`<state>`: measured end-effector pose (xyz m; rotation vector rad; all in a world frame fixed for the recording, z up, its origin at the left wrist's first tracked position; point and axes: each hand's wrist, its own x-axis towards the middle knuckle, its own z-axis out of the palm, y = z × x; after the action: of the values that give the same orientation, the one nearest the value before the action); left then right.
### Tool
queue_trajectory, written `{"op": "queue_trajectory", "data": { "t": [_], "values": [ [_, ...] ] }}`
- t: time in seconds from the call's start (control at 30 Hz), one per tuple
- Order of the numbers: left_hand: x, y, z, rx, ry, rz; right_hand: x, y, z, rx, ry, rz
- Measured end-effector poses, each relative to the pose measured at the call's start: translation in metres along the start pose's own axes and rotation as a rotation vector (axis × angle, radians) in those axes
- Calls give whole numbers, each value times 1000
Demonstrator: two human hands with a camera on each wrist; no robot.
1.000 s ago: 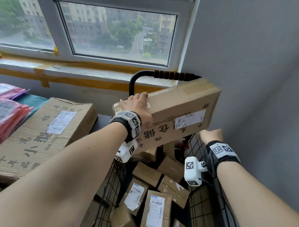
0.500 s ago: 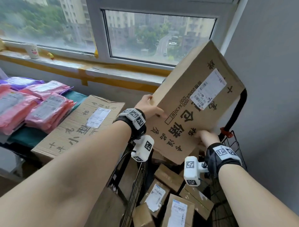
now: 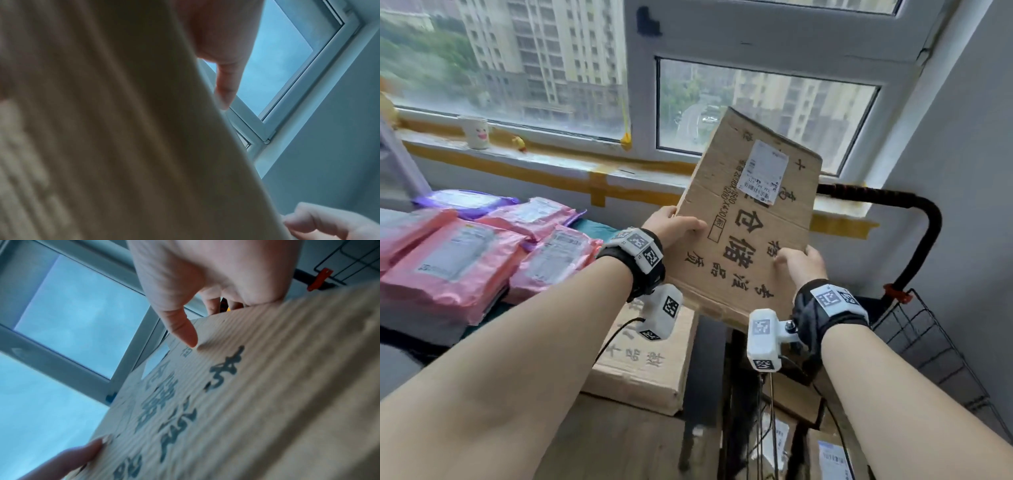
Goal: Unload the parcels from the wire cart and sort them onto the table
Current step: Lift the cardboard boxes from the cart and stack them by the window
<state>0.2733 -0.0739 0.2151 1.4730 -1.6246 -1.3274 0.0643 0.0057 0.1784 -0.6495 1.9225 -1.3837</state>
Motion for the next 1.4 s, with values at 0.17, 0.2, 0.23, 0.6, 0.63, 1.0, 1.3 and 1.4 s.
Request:
{"op": "queue_trajectory", "data": {
  "t": [0.17, 0.2, 0.23, 0.6, 0.63, 1.0, 1.3, 1.4],
  "values": [
    [-4, -34, -51, 47, -51, -5, -32, 0, 53, -76, -13, 4],
    [-4, -39, -59, 74, -48, 0, -36, -1, 60, -121, -32, 10],
    [-5, -44, -68, 102, -34, -2, -40, -2, 67, -185, -59, 5],
    [-17, -106, -108, 304, 14, -120, -80, 28, 122, -331, -141, 168],
    [-19, -108, -108, 316, 8, -130, -77, 33, 121, -330, -150, 187],
    [-18, -111, -107, 297, 19, -183, -80, 35, 123, -415, -245, 132],
    [-23, -93, -93, 501, 75, 23, -87, 23, 100, -698, -213, -101],
    [-24, -64, -67, 690, 46, 208, -86, 14, 72, -939, -170, -259]
  ]
}}
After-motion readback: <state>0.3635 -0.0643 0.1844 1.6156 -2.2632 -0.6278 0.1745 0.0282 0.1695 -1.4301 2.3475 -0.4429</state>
